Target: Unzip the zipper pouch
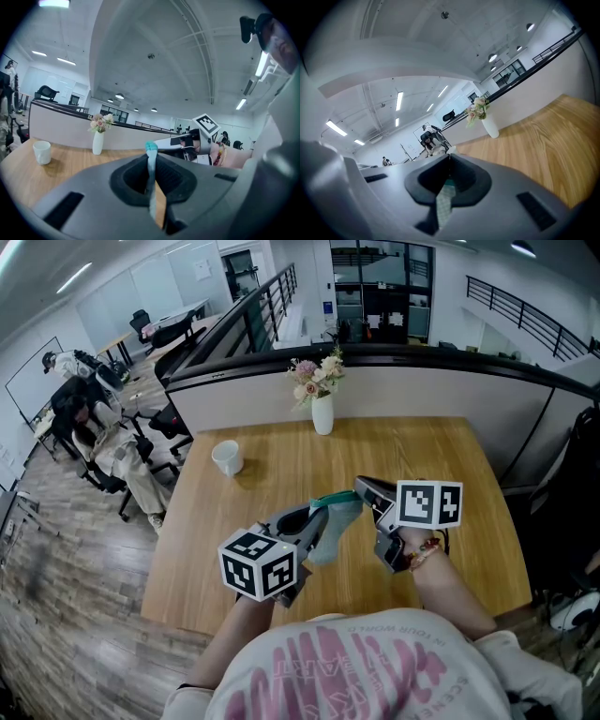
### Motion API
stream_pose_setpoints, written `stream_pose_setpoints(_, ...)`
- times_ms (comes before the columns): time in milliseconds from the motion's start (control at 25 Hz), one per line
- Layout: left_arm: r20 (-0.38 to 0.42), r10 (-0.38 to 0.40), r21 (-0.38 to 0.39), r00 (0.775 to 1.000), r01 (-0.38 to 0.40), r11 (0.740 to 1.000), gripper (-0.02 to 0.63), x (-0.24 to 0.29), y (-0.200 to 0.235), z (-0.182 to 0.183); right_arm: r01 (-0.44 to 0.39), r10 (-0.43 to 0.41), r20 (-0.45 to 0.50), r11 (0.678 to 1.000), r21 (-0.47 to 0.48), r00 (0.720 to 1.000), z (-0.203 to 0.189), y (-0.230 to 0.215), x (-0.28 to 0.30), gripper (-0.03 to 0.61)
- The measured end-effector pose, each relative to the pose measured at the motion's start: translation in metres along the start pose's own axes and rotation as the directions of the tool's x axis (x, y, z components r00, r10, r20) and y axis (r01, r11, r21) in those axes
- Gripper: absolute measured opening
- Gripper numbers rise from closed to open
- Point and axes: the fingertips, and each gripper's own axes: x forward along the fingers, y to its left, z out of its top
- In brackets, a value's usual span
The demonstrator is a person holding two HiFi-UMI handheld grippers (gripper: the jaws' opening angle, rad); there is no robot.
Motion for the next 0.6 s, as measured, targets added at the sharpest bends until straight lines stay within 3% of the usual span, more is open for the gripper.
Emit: stream_pose_setpoints(600,0.010,0.008,-0.017,1.000,-0.007,1.000,0.014,-0.001,0.001,0.003,0.047,-0.047,0.007,0.999,0.014,0.999,0.001,-0.019,-0.006,0.002)
